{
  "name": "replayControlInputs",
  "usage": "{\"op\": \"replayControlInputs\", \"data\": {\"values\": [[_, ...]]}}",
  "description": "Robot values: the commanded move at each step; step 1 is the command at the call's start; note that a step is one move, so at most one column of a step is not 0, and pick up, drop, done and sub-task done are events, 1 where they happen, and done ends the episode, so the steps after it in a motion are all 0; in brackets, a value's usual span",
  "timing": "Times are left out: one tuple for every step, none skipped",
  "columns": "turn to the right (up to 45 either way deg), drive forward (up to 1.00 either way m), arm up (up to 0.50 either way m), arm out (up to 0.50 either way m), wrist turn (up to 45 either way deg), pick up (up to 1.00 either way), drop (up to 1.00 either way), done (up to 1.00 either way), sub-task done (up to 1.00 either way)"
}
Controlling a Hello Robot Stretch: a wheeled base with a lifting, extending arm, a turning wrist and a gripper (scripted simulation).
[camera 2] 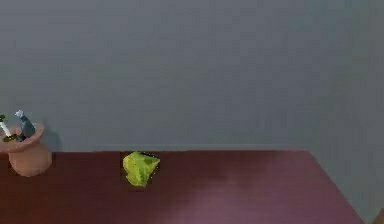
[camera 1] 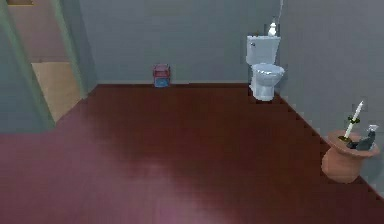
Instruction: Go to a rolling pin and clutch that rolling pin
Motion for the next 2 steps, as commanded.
{"op": "replayControlInputs", "data": {"values": [[0.0, 0.2, 0.0, 0.0, 0.0, 0.0, 0.0, 0.0, 0.0], [45.0, 0.0, 0.0, 0.0, 0.0, 0.0, 0.0, 0.0, 0.0]]}}
